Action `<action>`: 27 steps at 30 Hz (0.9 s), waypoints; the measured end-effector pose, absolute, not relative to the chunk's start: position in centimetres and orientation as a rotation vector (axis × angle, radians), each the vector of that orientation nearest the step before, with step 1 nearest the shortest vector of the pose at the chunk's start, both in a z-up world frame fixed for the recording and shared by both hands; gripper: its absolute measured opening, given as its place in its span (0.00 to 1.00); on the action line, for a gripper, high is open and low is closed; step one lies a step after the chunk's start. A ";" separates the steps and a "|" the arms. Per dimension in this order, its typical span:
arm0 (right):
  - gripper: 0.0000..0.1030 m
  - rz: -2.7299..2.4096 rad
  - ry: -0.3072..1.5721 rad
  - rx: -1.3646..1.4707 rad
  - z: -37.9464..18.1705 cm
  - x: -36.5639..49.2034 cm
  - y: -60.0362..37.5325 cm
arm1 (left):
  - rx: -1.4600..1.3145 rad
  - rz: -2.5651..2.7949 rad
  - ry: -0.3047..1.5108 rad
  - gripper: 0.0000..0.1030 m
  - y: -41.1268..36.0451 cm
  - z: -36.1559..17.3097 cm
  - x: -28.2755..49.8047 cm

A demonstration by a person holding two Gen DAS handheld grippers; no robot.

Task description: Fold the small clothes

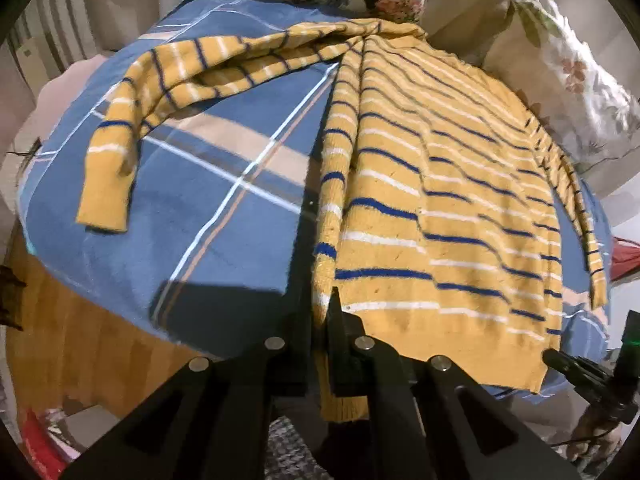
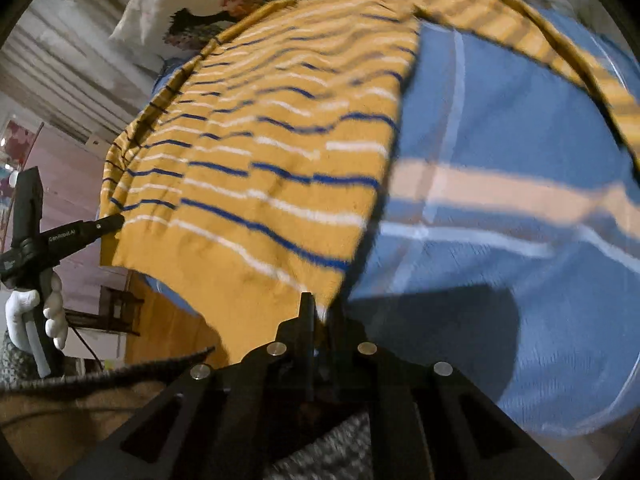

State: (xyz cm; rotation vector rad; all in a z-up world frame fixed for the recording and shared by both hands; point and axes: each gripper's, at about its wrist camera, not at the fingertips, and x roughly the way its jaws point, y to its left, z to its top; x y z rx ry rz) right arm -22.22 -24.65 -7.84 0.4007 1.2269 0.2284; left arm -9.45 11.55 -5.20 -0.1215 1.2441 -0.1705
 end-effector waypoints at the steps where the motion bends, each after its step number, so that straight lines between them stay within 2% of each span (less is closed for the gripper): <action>1: 0.03 0.222 1.236 0.410 -8.3 -22.7 -25.0 | -0.116 -0.162 1.249 0.05 11.6 -5.4 -9.6; 6: 0.01 0.198 1.233 0.391 -8.7 -23.7 -25.7 | -0.118 -0.124 1.274 0.04 12.5 -6.3 -10.0; 13: 0.03 -0.045 1.105 0.420 -6.5 -23.6 -31.7 | -0.089 -0.160 1.178 0.04 12.3 -3.3 -10.9; 15: 0.09 -0.171 1.070 0.396 -5.9 -23.5 -34.5 | -0.070 -0.164 1.149 0.04 12.1 -2.3 -11.1; 16: 0.23 -0.215 1.055 0.368 -5.7 -23.5 -35.5 | -0.068 -0.163 1.136 0.04 12.2 -1.8 -11.1; 17: 0.44 -0.281 1.032 0.320 -5.4 -23.5 -36.7 | -0.074 -0.155 1.125 0.04 12.5 -1.4 -11.0; 19: 0.62 -0.399 0.970 0.233 -4.7 -23.7 -38.5 | -0.101 -0.136 1.121 0.04 13.3 -1.0 -10.8; 21: 0.65 -0.436 0.942 0.167 -4.5 -23.6 -39.8 | -0.140 -0.118 1.127 0.04 14.3 -0.9 -10.5; 27: 0.65 -0.405 0.983 -0.157 -7.1 -20.8 -40.1 | -0.119 -0.153 1.124 0.05 12.5 -0.3 -9.3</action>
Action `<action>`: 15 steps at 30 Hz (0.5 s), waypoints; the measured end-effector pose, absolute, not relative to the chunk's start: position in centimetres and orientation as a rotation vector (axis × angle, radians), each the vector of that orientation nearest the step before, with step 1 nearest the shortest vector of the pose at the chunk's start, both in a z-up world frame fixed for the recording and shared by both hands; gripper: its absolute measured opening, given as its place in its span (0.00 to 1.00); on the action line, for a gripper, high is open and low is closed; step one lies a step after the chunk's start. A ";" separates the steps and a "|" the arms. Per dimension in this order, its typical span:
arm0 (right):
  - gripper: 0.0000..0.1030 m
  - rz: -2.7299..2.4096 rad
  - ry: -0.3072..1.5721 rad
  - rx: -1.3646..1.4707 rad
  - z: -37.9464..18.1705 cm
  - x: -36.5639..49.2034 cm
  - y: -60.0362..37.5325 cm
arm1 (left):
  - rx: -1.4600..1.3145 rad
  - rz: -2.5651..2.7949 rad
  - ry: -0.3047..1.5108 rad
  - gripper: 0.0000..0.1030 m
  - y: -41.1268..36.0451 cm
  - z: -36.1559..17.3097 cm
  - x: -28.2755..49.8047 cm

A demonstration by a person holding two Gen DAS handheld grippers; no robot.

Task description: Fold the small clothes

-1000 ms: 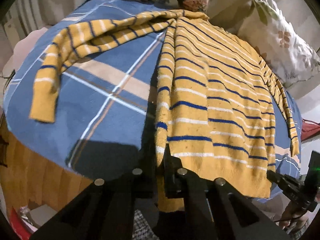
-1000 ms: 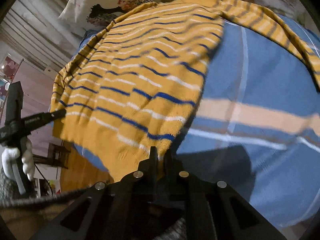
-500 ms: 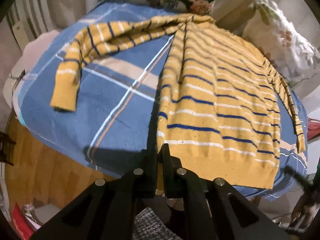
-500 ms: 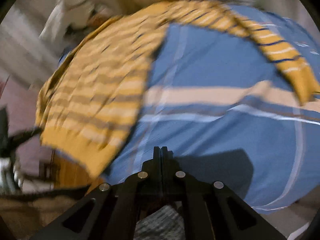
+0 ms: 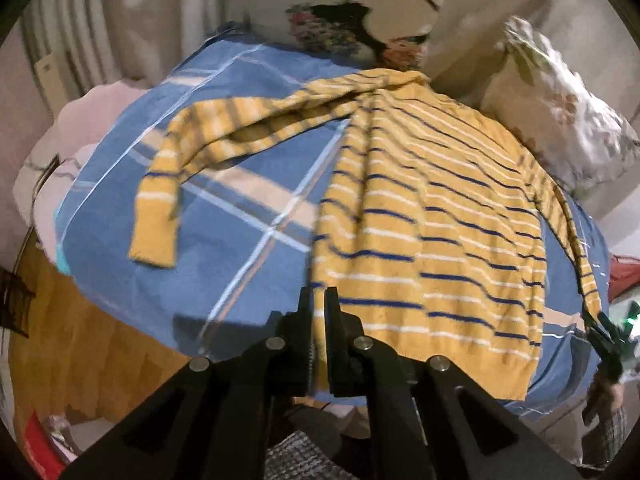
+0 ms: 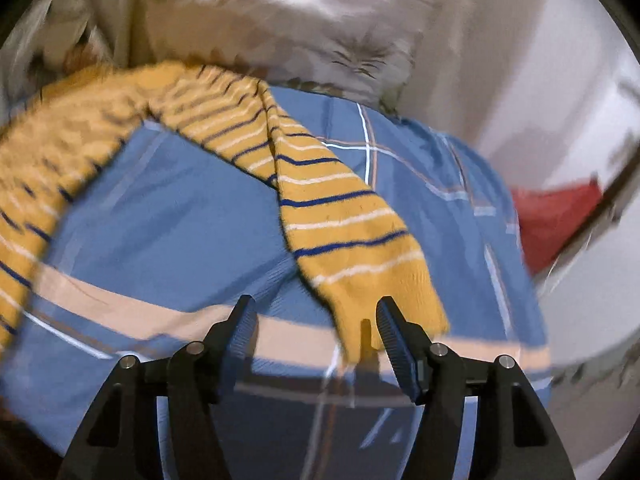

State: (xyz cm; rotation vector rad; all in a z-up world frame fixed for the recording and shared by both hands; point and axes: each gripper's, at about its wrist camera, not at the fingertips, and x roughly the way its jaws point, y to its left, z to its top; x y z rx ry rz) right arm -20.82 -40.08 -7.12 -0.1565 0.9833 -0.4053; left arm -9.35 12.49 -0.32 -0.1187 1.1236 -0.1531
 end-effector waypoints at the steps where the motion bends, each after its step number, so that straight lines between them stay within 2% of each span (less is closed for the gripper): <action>1: 0.65 -0.410 0.997 -0.188 -7.8 -20.2 -40.4 | -0.106 -0.172 1.122 0.05 11.6 -0.2 -9.1; 4: 0.64 -0.436 1.016 -0.223 -8.6 -19.4 -42.4 | -0.066 -0.231 1.119 0.05 8.6 0.0 -8.7; 6: 0.17 -0.411 1.039 -0.163 -8.5 -19.0 -44.0 | -0.055 -0.257 1.119 0.05 6.8 0.0 -8.4; 7: 0.09 -0.387 1.077 -0.094 -8.2 -18.8 -45.1 | -0.049 -0.269 1.120 0.05 6.1 -0.1 -8.2; 12: 0.09 -0.366 0.979 0.267 -3.2 -20.2 -51.0 | -0.052 -0.322 1.130 0.06 3.6 -0.5 -7.2; 15: 0.09 -0.394 0.908 0.507 -0.7 -21.6 -56.1 | -0.076 -0.345 1.143 0.12 3.2 -1.0 -6.5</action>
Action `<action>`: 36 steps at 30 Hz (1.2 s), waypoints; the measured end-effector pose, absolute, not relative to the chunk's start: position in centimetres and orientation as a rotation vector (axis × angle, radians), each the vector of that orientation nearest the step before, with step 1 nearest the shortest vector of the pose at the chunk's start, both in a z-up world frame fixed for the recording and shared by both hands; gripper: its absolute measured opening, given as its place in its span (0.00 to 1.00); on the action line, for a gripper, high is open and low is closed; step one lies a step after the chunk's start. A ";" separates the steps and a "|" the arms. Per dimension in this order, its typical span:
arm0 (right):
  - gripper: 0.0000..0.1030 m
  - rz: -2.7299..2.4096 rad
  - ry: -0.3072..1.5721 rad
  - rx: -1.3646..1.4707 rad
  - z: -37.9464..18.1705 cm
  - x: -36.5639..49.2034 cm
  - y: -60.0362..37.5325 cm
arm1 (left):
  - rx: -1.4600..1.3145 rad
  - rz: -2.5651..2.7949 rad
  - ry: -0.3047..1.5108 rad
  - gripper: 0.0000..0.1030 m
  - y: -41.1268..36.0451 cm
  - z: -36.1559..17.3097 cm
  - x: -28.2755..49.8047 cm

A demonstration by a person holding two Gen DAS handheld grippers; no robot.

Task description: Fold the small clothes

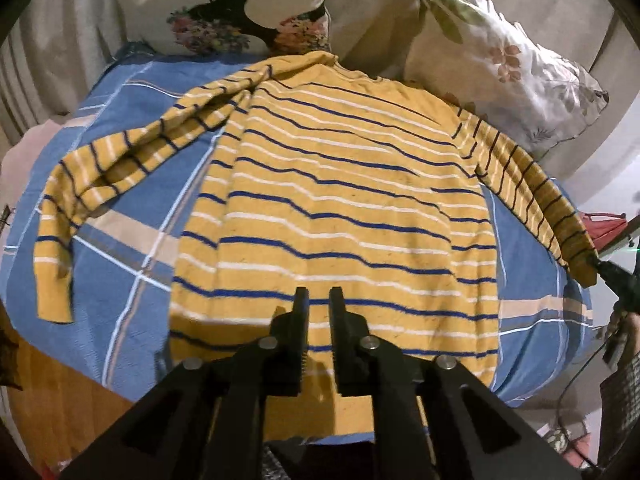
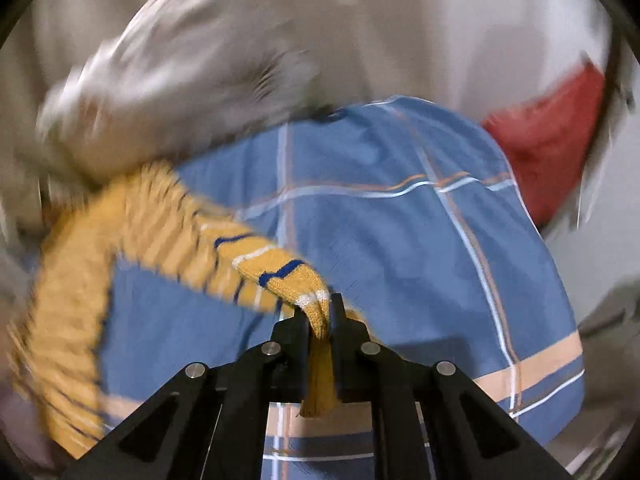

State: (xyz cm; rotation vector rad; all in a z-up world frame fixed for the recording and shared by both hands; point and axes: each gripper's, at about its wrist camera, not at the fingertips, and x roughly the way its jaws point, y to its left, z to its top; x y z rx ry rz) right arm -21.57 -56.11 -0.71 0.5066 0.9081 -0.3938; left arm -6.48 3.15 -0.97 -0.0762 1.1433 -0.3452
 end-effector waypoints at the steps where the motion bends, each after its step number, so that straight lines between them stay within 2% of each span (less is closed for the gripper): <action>1: 0.09 -0.398 0.895 0.558 -0.3 -21.8 -57.1 | -0.083 -0.348 1.146 0.12 3.0 -1.0 -6.4; 7: 0.09 -0.270 0.886 0.773 1.2 -19.7 -56.8 | -0.108 -0.352 1.160 0.12 3.2 -1.4 -5.4; 15: 0.09 0.068 0.938 0.867 2.2 -10.0 -44.1 | -0.096 -0.375 1.135 0.16 4.9 -1.4 -2.9; 20: 0.09 0.190 0.986 0.789 2.4 -1.3 -34.4 | -0.143 -0.398 1.136 0.17 7.6 -1.6 -0.1; 31: 0.09 0.276 1.127 0.697 -4.4 16.0 -17.7 | -0.182 -0.376 1.149 0.18 14.7 -2.4 4.0; 34: 0.13 0.253 1.167 0.634 -6.3 18.5 -15.6 | -0.199 -0.358 1.153 0.18 16.1 -2.8 4.7; 36: 0.23 0.234 1.176 0.611 -7.1 19.4 -14.4 | -0.219 -0.348 1.152 0.18 17.2 -2.8 5.0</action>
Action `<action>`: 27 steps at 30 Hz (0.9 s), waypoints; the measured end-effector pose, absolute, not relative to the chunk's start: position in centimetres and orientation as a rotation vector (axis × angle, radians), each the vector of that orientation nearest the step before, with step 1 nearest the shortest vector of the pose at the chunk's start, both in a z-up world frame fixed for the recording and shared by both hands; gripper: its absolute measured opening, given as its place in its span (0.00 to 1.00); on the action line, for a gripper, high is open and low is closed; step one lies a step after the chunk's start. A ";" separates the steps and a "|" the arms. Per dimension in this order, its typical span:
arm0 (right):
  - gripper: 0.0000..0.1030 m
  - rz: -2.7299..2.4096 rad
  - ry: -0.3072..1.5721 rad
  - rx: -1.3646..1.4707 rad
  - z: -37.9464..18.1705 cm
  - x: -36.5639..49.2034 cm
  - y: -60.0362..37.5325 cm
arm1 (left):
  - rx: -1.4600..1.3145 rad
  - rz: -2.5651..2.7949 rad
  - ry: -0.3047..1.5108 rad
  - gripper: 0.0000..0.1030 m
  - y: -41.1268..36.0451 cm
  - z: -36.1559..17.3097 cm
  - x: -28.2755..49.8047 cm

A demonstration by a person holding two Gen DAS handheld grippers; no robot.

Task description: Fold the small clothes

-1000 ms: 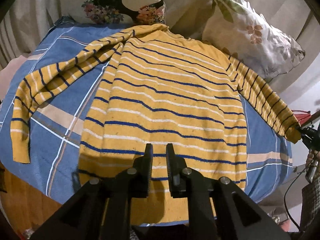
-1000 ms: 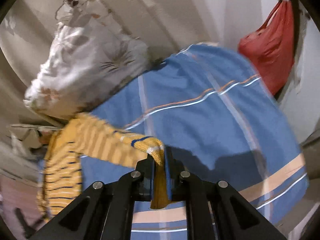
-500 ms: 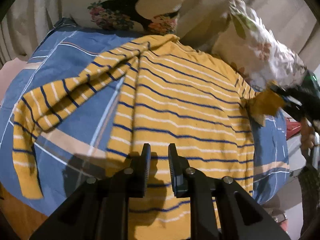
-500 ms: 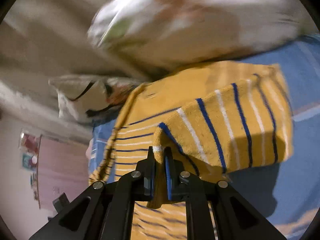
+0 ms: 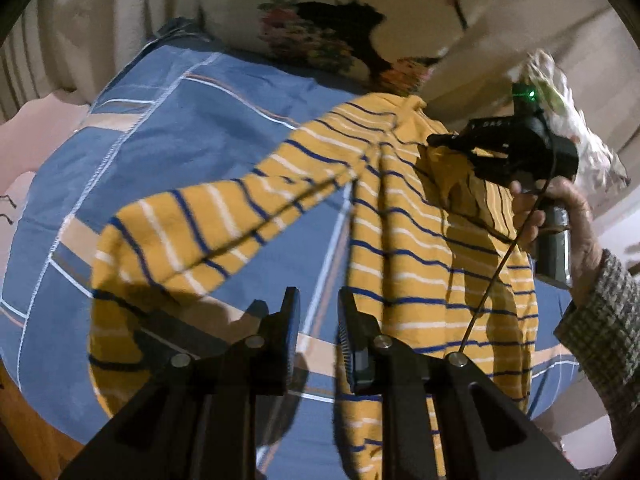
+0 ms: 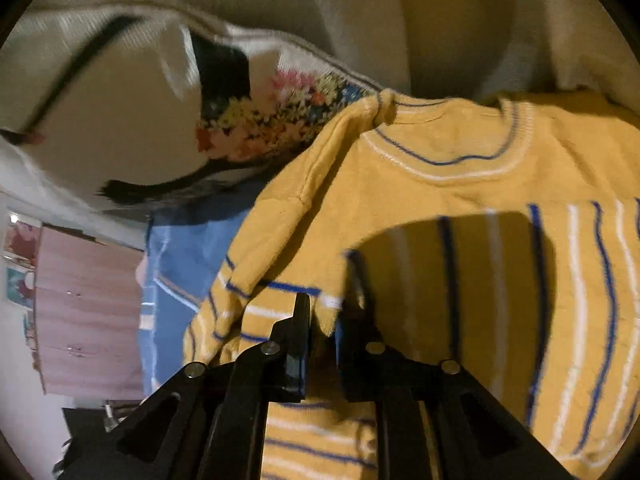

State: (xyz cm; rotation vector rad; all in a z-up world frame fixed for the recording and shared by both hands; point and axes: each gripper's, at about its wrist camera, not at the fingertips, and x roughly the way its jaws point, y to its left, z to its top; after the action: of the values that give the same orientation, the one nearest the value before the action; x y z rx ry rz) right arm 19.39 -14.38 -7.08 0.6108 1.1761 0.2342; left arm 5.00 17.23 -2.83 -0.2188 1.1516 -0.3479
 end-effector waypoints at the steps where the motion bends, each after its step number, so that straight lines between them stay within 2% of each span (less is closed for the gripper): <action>1: 0.33 0.238 1.183 0.605 -7.4 19.7 -13.7 | -0.227 -0.342 1.151 0.18 17.7 -2.9 5.2; 2: 0.42 0.249 1.181 0.594 -7.4 19.9 -12.9 | -0.234 -0.331 1.150 0.18 18.2 -2.9 5.3; 4: 0.50 0.267 1.164 0.529 -6.7 20.0 -11.4 | -0.251 -0.313 1.148 0.19 19.1 -2.9 5.6; 5: 0.51 0.274 1.155 0.501 -6.3 20.0 -10.9 | -0.257 -0.299 1.146 0.19 19.7 -3.0 5.7; 11: 0.51 0.382 1.109 0.383 -3.5 17.3 -6.2 | -0.311 -0.183 1.151 0.20 23.2 -3.7 6.1; 18: 0.51 0.476 1.162 0.359 -5.4 13.3 -1.4 | -0.175 -0.089 1.127 0.21 22.7 -3.3 6.0; 27: 0.51 0.487 1.186 0.370 -6.0 11.5 -0.2 | -0.099 -0.131 1.152 0.21 20.7 -3.7 7.3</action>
State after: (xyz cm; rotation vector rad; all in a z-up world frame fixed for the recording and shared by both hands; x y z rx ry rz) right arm 11.52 -0.21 -6.04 0.3704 1.1865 0.4865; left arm 7.28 20.71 -3.71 -0.0988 1.1524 -0.1309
